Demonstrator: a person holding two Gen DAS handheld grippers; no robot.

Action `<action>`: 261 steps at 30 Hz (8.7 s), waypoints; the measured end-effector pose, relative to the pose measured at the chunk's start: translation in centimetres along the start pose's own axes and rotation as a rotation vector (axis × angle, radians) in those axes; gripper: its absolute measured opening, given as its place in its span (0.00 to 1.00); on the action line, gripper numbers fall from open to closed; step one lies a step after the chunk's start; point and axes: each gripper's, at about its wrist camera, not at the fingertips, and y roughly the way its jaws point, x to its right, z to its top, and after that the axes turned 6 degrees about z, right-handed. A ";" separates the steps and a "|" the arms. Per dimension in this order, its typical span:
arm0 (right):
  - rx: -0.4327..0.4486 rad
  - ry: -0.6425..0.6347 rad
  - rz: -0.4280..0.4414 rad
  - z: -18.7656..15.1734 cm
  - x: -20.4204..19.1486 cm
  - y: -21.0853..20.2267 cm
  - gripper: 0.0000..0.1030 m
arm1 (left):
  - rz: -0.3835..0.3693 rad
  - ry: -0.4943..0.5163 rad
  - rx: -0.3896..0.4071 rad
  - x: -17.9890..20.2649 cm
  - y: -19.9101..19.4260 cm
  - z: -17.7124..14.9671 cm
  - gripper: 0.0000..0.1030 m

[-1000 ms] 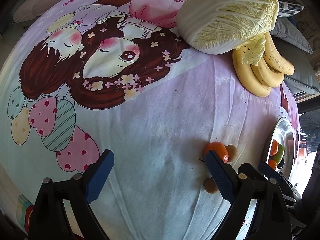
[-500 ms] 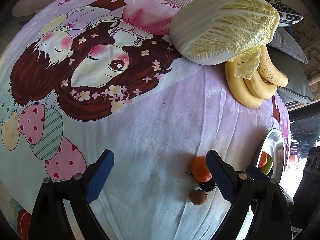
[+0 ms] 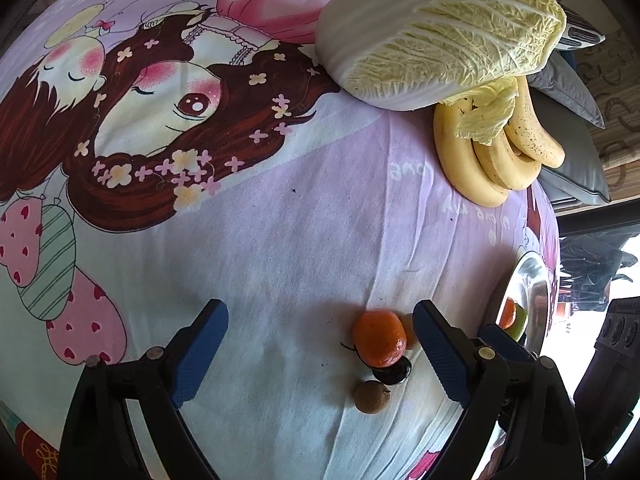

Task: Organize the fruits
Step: 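Move both open tools over the last mandarin and dark cherry, then grasp the mandarin with the left tool while the right tool grasps a brown fruit, then carry the mandarin and brown fruit over the steel bowl with both tools, then lower both fruits into the bowl and open both tools, then withdraw both open tools from the bowl toward the remaining dark cherry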

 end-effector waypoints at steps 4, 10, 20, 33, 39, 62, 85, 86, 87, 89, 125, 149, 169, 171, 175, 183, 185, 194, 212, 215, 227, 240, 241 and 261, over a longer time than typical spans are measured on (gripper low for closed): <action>0.031 -0.033 -0.049 -0.2 -0.5 -0.7 0.99 | -0.001 -0.018 -0.018 0.5 0.8 -0.1 0.91; 0.008 -0.051 -0.052 -0.7 -1.0 0.1 0.85 | -0.023 -0.032 -0.034 1.1 1.5 -0.2 0.81; -0.013 -0.036 -0.067 -1.0 -0.8 1.1 0.67 | -0.062 -0.024 -0.058 2.1 2.1 -0.1 0.65; -0.042 -0.045 -0.065 -1.3 -1.3 2.1 0.56 | -0.108 -0.035 -0.106 4.4 4.1 -1.1 0.34; -0.044 -0.043 -0.056 -1.3 -1.2 2.2 0.55 | -0.123 -0.056 -0.103 4.9 4.2 -1.3 0.32; -0.065 -0.089 -0.036 -1.4 -2.5 3.7 0.33 | -0.151 -0.136 -0.074 2.3 2.5 -0.5 0.32; -0.034 -0.016 -0.024 -1.5 -0.5 1.6 0.27 | -0.005 0.041 -0.019 4.9 1.8 -0.7 0.36; -0.037 -0.012 -0.026 -1.6 -0.4 1.7 0.27 | 0.006 0.053 -0.020 5.1 1.9 -0.7 0.36; -0.040 -0.008 -0.027 -1.7 -0.3 1.7 0.27 | 0.020 0.068 -0.022 5.3 2.1 -0.8 0.36; -0.043 -0.006 -0.026 -1.8 -0.3 1.7 0.27 | 0.050 0.102 -0.028 5.8 2.3 -1.0 0.36; -0.007 -0.003 -0.019 -1.7 -0.5 0.7 0.27 | 0.022 0.033 0.064 4.3 -0.6 -0.7 0.34; 0.118 0.041 0.000 -0.7 1.2 -4.8 0.27 | 0.090 0.103 0.050 8.7 -1.0 -2.0 0.34; 0.248 0.189 -0.051 -1.3 7.2 -10.4 0.27 | 0.159 0.301 0.009 19.0 -0.2 -2.9 0.34; 0.266 0.220 -0.059 -1.5 8.4 -11.1 0.27 | 0.163 0.325 0.000 20.3 -0.1 -2.9 0.34; 0.291 0.285 -0.094 -2.0 10.8 -12.0 0.27 | 0.194 0.381 0.024 23.0 -0.3 -3.0 0.34; 0.295 0.371 -0.155 -2.6 14.2 -11.9 0.27 | 0.233 0.454 0.030 27.3 1.1 -2.6 0.34; 0.288 0.395 -0.168 -2.7 15.0 -11.6 0.27 | 0.241 0.450 0.014 28.0 1.8 -2.2 0.34; 0.270 0.430 -0.248 -2.6 16.7 -11.0 0.27 | 0.280 0.492 -0.018 30.9 4.9 -1.9 0.34; 0.228 0.485 -0.278 -3.1 17.8 -10.5 0.28 | 0.263 0.509 -0.036 32.9 7.9 -2.5 0.35; 0.227 0.491 -0.260 -3.1 17.9 -10.5 0.29 | 0.256 0.513 -0.040 32.9 7.9 -2.7 0.35; 0.208 0.448 -0.282 -3.1 16.6 -10.9 0.62 | 0.228 0.492 -0.041 30.8 5.7 -3.0 0.35; 0.146 0.407 -0.264 -3.8 14.7 -10.1 0.78 | 0.231 0.404 -0.010 24.1 3.8 -2.9 0.63; 0.140 0.401 -0.270 -3.8 14.6 -10.0 0.78 | 0.232 0.392 -0.013 23.4 3.8 -2.8 0.66; 0.083 0.330 -0.272 -2.7 12.6 -7.7 0.93 | 0.244 0.280 0.005 15.4 4.8 -3.1 0.89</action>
